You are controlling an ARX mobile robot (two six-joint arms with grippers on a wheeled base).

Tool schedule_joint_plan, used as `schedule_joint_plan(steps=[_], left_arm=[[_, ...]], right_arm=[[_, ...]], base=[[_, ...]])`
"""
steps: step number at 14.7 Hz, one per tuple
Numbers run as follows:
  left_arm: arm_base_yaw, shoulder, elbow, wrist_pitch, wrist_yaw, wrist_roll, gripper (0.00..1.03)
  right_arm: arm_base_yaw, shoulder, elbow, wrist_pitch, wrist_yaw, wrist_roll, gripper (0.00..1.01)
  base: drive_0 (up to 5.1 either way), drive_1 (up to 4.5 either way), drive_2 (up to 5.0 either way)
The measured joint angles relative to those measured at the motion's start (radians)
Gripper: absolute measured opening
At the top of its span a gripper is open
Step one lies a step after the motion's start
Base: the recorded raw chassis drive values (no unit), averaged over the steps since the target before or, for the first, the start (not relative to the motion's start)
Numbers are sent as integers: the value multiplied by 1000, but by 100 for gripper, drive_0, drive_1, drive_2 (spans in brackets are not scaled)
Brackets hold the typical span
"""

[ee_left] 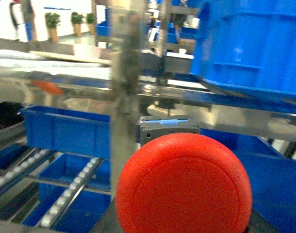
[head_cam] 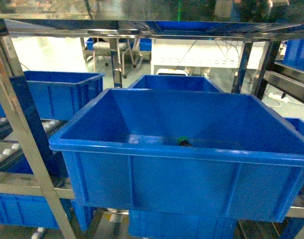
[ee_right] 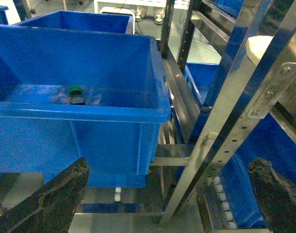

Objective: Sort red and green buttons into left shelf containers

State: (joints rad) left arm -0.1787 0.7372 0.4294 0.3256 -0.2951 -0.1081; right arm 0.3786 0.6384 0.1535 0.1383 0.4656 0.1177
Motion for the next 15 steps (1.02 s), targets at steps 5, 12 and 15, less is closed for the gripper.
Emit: schedule_joint_plan(steps=[5, 12, 15], left_arm=[[-234, -190, -157, -294, -188, 8, 23], [-263, -165, -157, -268, -206, 35, 23], [-295, 85, -102, -80, -203, 47, 23]], right_arm=[[0, 0, 0, 0, 0, 0, 98], [0, 0, 0, 0, 0, -3, 98], [0, 0, 0, 0, 0, -4, 98]], base=[[0, 0, 0], [0, 0, 0], [0, 0, 0]])
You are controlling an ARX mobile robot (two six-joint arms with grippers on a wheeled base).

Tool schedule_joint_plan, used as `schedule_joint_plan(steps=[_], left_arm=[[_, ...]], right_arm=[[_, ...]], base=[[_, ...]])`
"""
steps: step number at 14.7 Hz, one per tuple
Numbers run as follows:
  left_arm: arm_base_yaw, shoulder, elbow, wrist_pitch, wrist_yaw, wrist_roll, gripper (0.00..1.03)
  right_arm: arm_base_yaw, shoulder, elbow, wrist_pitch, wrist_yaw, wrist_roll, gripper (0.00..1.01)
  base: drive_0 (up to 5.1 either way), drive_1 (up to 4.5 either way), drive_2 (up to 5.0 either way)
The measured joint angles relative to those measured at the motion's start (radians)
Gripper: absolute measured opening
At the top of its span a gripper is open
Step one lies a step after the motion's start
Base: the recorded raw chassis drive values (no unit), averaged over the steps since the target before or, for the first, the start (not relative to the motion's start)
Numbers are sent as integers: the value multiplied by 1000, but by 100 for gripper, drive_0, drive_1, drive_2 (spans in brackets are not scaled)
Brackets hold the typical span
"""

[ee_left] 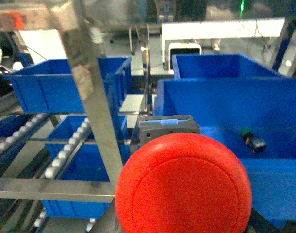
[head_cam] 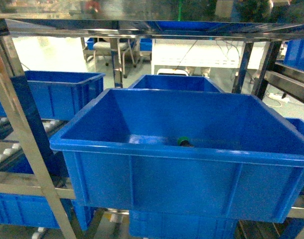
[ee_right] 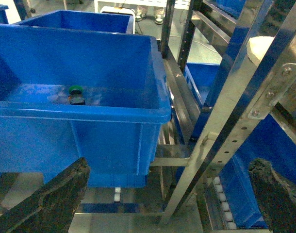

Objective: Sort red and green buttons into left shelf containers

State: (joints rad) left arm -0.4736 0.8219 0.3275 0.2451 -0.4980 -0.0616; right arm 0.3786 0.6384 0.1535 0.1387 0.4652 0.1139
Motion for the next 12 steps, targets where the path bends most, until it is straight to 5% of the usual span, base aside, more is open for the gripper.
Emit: schedule_joint_plan(steps=[8, 12], left_arm=[[-34, 446, 143, 167, 35, 26, 23], [7, 728, 294, 294, 58, 37, 23]], right_arm=[[0, 0, 0, 0, 0, 0, 98], [0, 0, 0, 0, 0, 0, 98]], base=[[0, 0, 0], [0, 0, 0]])
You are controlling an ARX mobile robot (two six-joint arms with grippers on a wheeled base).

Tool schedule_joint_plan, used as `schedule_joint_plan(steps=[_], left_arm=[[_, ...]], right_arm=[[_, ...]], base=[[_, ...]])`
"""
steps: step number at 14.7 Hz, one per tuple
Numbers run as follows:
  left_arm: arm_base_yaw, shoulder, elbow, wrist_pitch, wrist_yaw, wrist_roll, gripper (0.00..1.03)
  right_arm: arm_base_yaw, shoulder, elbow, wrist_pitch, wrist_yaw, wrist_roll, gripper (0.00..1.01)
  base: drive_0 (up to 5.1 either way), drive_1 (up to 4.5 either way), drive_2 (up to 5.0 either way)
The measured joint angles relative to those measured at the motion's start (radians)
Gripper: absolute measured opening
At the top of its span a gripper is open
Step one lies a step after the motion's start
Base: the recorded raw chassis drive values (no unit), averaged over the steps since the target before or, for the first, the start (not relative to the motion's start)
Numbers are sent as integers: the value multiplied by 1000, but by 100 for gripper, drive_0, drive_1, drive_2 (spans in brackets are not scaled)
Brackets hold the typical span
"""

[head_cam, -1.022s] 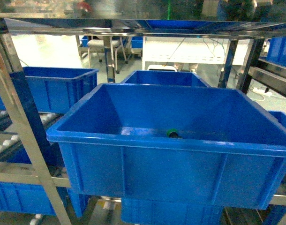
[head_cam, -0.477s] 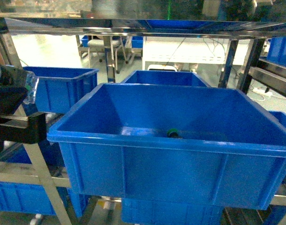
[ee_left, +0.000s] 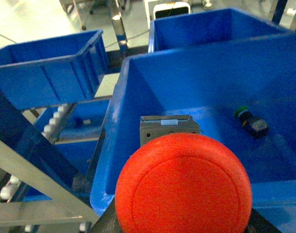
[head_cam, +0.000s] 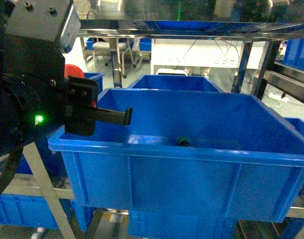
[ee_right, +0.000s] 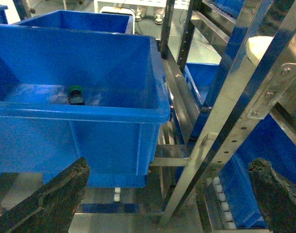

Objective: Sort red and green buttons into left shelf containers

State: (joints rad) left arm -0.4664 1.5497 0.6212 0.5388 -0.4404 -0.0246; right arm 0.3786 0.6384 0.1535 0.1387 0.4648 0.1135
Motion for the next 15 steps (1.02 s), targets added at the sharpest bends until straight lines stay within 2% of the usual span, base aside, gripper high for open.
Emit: schedule_joint_plan(steps=[9, 15], left_arm=[[-1, 7, -7, 15, 3, 3, 23], [-27, 221, 151, -22, 51, 10, 23]], right_arm=[[0, 0, 0, 0, -1, 0, 98], [0, 0, 0, 0, -1, 0, 98]], base=[[0, 0, 0], [0, 0, 0]])
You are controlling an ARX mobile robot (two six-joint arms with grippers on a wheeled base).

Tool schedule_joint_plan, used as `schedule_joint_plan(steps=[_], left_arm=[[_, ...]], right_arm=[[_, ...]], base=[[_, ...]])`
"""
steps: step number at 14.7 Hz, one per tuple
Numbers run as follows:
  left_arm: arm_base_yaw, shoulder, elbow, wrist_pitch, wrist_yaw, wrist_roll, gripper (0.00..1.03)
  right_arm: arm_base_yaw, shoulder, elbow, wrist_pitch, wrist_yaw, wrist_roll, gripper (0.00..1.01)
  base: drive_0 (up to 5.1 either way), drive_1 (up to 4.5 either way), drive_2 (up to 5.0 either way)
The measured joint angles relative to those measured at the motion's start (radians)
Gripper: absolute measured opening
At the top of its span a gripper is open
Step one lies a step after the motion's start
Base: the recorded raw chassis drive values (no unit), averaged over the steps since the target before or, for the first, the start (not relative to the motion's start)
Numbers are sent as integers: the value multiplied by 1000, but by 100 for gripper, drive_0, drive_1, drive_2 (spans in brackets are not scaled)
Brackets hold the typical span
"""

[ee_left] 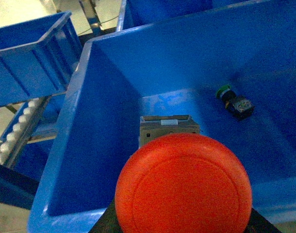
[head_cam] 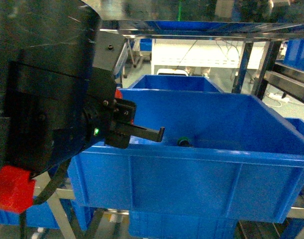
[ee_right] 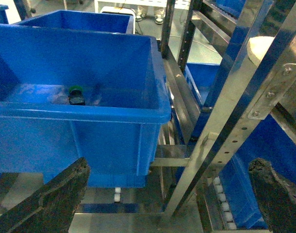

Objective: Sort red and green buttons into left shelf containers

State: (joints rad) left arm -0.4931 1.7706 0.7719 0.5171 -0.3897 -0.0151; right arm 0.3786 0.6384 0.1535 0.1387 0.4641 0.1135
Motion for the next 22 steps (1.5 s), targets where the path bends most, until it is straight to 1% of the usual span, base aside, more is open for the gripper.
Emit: schedule_joint_plan(steps=[1, 3, 4, 6, 7, 8, 9, 10, 11, 13, 14, 16, 17, 18, 20, 21, 22], left_arm=[[4, 31, 27, -3, -2, 0, 23], [11, 105, 95, -28, 13, -3, 23], [17, 163, 156, -66, 30, -4, 23], [20, 238, 234, -115, 40, -4, 23], [21, 277, 281, -158, 43, -5, 23], [26, 323, 362, -235, 63, -12, 23], [29, 348, 415, -291, 100, -13, 23], [31, 367, 458, -338, 127, -24, 23], [31, 378, 480, -361, 138, -30, 23], [31, 383, 490, -371, 135, -37, 23], [30, 383, 490, -362, 138, -45, 31], [30, 383, 486, -337, 136, -65, 53], [30, 381, 476, -333, 134, -68, 64], [30, 374, 463, -324, 133, -85, 74], [34, 323, 392, -290, 132, -103, 98], [36, 280, 340, -264, 134, -112, 98], [36, 225, 283, -230, 133, -113, 98]], right_arm=[[0, 0, 0, 0, 0, 0, 98], [0, 0, 0, 0, 0, 0, 98], [0, 0, 0, 0, 0, 0, 98], [0, 0, 0, 0, 0, 0, 98], [0, 0, 0, 0, 0, 0, 98], [0, 0, 0, 0, 0, 0, 98], [0, 0, 0, 0, 0, 0, 98], [0, 0, 0, 0, 0, 0, 98], [0, 0, 0, 0, 0, 0, 98], [0, 0, 0, 0, 0, 0, 98], [0, 0, 0, 0, 0, 0, 98], [0, 0, 0, 0, 0, 0, 98], [0, 0, 0, 0, 0, 0, 98], [0, 0, 0, 0, 0, 0, 98], [0, 0, 0, 0, 0, 0, 98], [0, 0, 0, 0, 0, 0, 98], [0, 0, 0, 0, 0, 0, 98]], base=[[0, 0, 0], [0, 0, 0], [0, 0, 0], [0, 0, 0], [0, 0, 0], [0, 0, 0], [0, 0, 0], [0, 0, 0], [0, 0, 0], [0, 0, 0], [0, 0, 0], [0, 0, 0], [0, 0, 0], [0, 0, 0], [0, 0, 0], [0, 0, 0], [0, 0, 0]])
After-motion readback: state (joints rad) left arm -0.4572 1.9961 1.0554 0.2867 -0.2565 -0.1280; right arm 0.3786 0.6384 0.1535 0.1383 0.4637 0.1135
